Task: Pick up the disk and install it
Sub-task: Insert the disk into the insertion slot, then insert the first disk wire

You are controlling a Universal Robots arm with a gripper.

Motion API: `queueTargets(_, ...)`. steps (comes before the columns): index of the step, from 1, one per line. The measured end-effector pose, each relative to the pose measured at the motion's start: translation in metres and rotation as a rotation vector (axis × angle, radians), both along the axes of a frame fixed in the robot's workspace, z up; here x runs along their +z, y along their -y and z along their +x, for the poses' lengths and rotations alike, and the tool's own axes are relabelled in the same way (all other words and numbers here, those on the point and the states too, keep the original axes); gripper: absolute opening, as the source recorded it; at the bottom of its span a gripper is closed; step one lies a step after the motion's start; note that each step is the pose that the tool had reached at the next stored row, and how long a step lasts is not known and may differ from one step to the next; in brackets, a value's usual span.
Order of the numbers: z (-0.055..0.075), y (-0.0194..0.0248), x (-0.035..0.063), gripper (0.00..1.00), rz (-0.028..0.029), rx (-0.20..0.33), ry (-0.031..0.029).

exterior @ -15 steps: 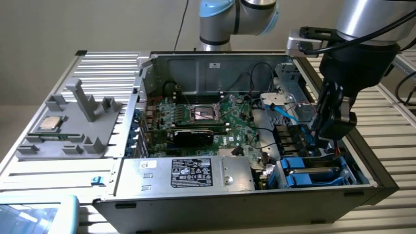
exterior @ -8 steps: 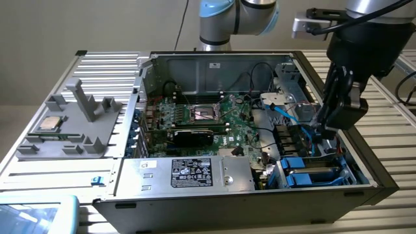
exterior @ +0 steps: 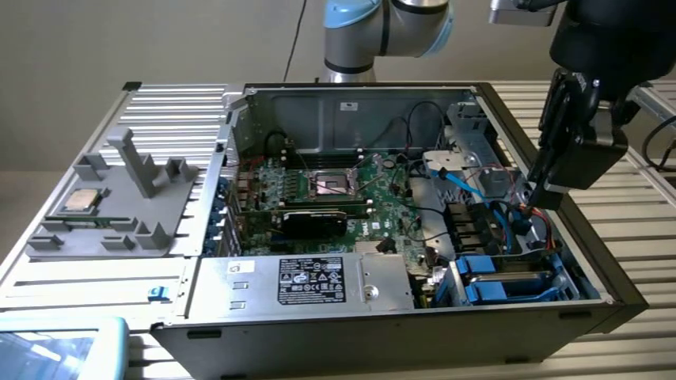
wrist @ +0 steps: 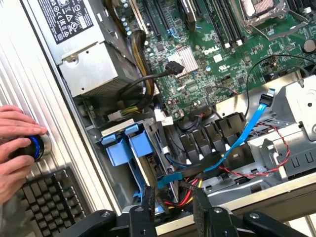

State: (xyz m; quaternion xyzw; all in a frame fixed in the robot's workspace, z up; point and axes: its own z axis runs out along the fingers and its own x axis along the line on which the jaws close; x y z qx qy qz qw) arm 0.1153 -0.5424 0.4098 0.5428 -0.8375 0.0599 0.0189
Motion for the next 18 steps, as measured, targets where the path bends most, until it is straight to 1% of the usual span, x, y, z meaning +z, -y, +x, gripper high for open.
queueTargets(3, -0.0003, 0.0019, 0.0004, 0.44, 0.0016, 0.000, 0.0008)
queueTargets(18, -0.0003, 0.0019, 0.0004, 0.44, 0.0019, 0.000, 0.0008)
